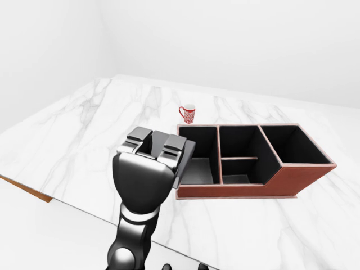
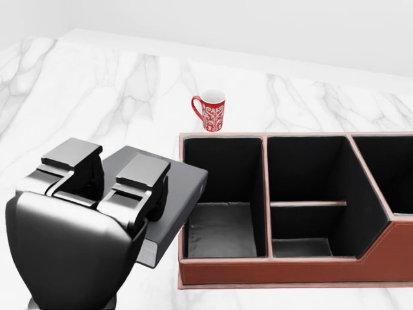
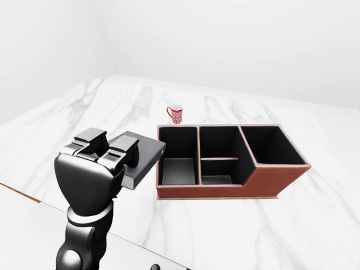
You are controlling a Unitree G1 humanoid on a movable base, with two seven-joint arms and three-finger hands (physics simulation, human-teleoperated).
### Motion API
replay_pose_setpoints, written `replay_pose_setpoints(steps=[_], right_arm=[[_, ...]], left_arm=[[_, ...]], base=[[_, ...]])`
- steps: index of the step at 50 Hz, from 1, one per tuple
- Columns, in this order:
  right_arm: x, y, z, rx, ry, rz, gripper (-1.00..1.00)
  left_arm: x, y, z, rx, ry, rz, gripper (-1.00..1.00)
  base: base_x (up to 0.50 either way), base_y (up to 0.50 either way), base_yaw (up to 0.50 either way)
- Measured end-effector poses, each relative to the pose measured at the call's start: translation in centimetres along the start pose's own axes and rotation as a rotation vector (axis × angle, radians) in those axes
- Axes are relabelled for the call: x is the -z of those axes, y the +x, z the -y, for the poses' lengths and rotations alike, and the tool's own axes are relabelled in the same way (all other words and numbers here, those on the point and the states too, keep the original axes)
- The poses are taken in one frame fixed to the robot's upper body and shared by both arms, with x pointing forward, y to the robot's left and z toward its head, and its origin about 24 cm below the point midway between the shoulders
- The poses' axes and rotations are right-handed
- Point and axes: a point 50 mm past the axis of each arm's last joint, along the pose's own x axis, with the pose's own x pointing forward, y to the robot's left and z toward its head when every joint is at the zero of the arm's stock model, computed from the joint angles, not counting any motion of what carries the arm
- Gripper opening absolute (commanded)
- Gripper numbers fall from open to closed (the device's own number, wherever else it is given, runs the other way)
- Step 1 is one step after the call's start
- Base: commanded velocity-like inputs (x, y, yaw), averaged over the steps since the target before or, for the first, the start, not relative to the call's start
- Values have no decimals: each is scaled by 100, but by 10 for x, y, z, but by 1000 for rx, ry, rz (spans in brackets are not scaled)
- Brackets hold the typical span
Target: Pick up the book and place it in the left compartment of the caddy.
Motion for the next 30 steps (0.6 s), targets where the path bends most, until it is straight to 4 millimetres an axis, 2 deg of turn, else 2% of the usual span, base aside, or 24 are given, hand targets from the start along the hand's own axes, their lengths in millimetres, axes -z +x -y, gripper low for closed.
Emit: replay_pose_setpoints(steps=[17, 30], right_arm=[[0, 0, -1, -7, -6, -1, 100], [0, 0, -3, -15, -15, -2, 100]], left_arm=[[-22, -13, -1, 9, -17, 97, -100], [-26, -18, 0, 14, -23, 114, -100]], base=[[0, 0, 0], [0, 0, 0]])
